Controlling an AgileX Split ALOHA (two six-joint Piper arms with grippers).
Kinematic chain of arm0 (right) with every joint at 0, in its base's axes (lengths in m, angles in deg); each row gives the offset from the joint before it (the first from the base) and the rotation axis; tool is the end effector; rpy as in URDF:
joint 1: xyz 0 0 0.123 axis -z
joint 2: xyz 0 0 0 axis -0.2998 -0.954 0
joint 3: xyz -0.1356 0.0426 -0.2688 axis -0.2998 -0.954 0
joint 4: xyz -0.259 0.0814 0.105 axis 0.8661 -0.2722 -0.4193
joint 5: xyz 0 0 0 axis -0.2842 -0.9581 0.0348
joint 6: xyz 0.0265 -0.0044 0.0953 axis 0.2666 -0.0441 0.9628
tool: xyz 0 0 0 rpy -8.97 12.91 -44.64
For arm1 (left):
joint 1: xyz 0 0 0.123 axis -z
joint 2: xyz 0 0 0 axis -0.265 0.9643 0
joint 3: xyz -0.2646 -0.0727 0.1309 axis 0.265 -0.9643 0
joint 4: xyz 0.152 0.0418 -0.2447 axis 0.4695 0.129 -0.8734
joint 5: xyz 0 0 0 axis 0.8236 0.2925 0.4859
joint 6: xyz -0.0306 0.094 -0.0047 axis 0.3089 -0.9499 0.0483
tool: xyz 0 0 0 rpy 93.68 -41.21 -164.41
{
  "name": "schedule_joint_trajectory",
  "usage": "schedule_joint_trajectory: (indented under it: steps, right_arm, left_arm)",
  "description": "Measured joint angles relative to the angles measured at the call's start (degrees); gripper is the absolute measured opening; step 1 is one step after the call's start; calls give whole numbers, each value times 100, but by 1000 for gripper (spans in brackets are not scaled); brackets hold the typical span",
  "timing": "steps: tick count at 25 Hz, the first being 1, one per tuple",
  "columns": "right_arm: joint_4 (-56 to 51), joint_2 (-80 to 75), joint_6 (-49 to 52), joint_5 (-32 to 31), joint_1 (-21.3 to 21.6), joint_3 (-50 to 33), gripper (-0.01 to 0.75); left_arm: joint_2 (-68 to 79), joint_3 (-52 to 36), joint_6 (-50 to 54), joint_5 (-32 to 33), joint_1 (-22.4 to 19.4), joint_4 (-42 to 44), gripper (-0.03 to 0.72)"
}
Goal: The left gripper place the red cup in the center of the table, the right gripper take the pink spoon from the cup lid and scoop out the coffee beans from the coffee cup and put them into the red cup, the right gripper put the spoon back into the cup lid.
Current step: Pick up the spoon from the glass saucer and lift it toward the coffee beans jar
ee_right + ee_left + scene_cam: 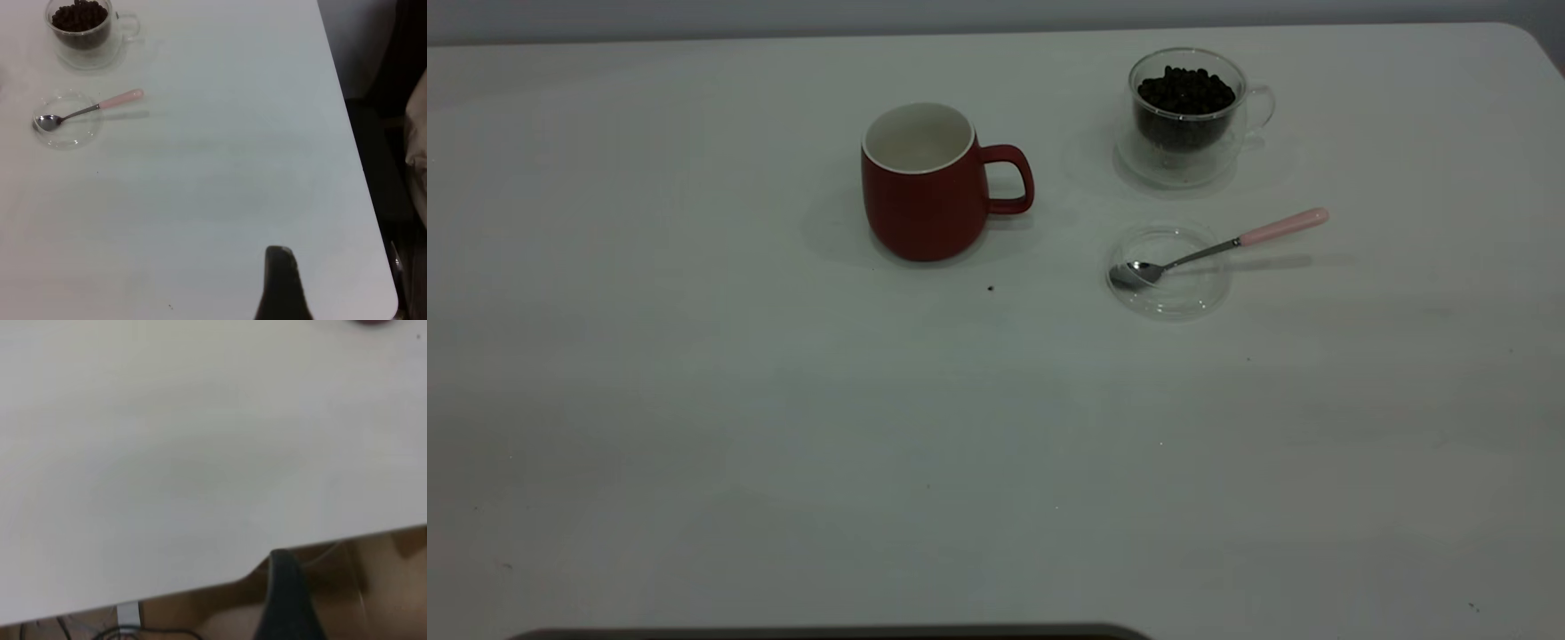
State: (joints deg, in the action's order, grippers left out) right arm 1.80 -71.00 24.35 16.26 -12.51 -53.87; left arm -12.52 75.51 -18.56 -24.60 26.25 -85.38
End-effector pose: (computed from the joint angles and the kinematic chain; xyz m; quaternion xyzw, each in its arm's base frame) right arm 0.0228 -0.0014 0.2769 0.0188 0.8833 -0.0268 0.4676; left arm 0.0323 -0.0046 0.2807 0.0766 0.8920 -0.0380 0.4438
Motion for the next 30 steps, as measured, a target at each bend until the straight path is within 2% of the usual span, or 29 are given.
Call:
schedule_joint_trajectory:
  steps: [5, 10, 13, 25, 27, 30]
  right_arm:
    - [0, 0, 0, 0, 0, 0, 572]
    - [0, 0, 0, 0, 0, 0, 572]
    - [-14, 0, 0, 0, 0, 0, 572]
    - [-232, -256, -23, 49, 0, 28, 569]
    - [-504, -582, -56, 205, 0, 54, 569]
    - [-1007, -1304, -350, 885, 0, 72, 568]
  left_arm:
    - [-505, 0, 0, 26, -136, -10, 587]
    - [-672, 0, 0, 53, -781, -25, 587]
    - [-672, 0, 0, 59, -1024, -31, 587]
    - [-672, 0, -6, 64, -1061, -41, 587]
    - [-672, 0, -6, 64, -1061, -41, 587]
    - [-672, 0, -14, 64, -1061, -41, 587]
